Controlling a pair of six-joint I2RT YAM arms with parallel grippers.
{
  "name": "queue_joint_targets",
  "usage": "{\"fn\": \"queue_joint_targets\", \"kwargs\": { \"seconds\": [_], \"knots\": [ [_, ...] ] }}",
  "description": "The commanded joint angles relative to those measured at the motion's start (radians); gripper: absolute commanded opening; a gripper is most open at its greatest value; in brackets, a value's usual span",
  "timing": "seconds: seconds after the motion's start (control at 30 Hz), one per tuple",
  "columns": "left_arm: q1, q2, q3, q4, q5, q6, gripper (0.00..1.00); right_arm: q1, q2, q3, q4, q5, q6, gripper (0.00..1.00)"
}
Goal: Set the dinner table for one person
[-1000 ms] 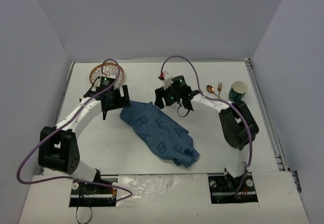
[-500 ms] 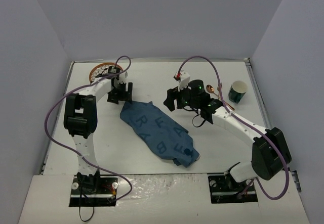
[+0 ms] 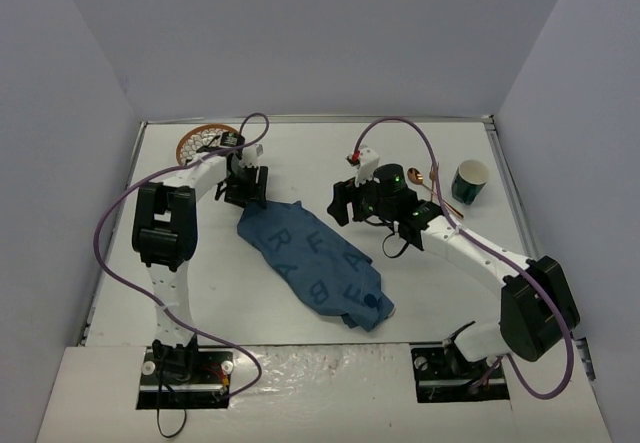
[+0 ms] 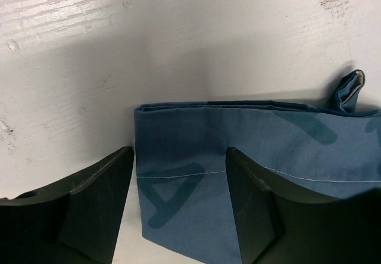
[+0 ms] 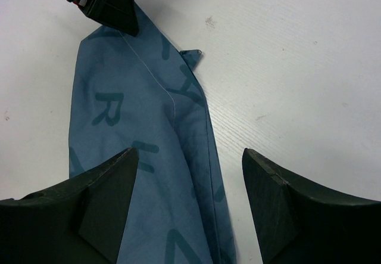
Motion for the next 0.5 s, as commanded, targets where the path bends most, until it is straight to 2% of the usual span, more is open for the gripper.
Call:
{"fn": "queue_joint_targets", "kwargs": {
  "seconds": [0.0,0.13,0.23,0.3,0.47],
  "knots": [
    [-0.013,0.014,0.023,-0.005,0.028,0.007,0.53,-0.006,-0.065,-0.009,0.062,0.02,0.007,0.68],
    [-0.014,0.014,0.022,0.001,0.025,0.004,0.32,-0.004,-0.077,-0.017,0.065,0.018,0.012,0.68],
    [-0.014,-0.008,0.029,-0.007,0.011,0.013,0.06,-0.004,-0.086,-0.021,0.064,0.019,0.012,0.68],
    [-0.015,-0.05,0.03,-0.008,0.008,0.024,0.0,-0.004,-0.091,-0.019,0.065,0.016,0.013,0.68],
    [-0.053,-0.185,0.039,-0.026,-0.024,0.08,0.0,-0.003,-0.112,0.006,0.053,-0.022,0.009,0.68]
  ]
}}
